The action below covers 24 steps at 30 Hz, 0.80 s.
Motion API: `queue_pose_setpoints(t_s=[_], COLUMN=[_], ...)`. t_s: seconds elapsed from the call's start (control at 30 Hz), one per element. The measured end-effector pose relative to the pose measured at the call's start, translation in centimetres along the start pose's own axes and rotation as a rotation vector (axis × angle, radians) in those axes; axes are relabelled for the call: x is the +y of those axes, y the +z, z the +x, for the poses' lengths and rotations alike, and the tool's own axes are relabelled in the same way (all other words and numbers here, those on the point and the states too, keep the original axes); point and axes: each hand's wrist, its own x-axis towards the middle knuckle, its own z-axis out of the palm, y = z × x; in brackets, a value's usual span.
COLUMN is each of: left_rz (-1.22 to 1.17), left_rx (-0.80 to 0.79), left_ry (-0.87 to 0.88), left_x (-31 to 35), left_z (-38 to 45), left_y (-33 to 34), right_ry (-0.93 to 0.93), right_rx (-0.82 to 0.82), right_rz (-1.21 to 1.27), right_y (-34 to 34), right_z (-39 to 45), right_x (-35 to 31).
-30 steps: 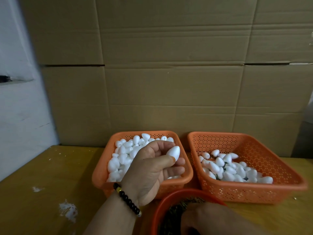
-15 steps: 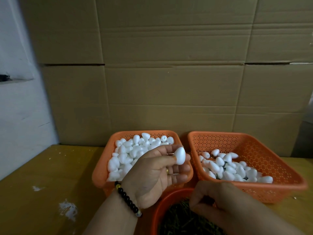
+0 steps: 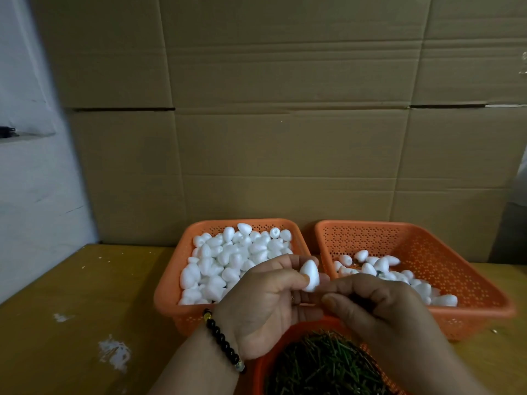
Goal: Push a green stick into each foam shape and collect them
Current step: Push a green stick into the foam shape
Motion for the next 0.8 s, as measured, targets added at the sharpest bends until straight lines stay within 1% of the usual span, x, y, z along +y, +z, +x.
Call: queue_pose_setpoints(t_s=[0.13, 0.23, 0.33, 0.4, 0.57, 0.73, 0.8], left_rz=[-0.015, -0.035, -0.040, -0.067, -0.109, -0.134, -0.141], left_rx=[-0.028, -0.016, 0.000, 0.009, 0.026, 0.014, 0.009], left_ry=[0.015, 0.008, -0.005, -0.009, -0.003, 0.012, 0.026], left_x=[0.1, 0.1, 0.1, 0.1, 0.2, 0.2, 0.2], left_z=[-0.2, -0.2, -0.2, -0.1, 0.1, 0.0, -0.1], left_y=[0.1, 0.2, 0.1, 0.1, -0.1, 0.0, 0.1], right_ry=[0.052, 0.030, -0.032, -0.078, -0.152, -0.188, -0.173], right_rx=[0.099, 0.160, 0.236, 0.242, 0.222, 0.306, 0.327], right_rz=[0.123, 0.105, 0.074, 0.082, -0.021, -0.102, -0.105], right_y=[0.0, 0.0, 0.1, 0.1, 0.0, 0.2, 0.3], right_z=[-0.1, -0.2, -0.2, -0.2, -0.4, -0.2, -0.2], right_x=[-0.1, -0.4, -0.9, -0.9, -0.4, -0.1, -0.3])
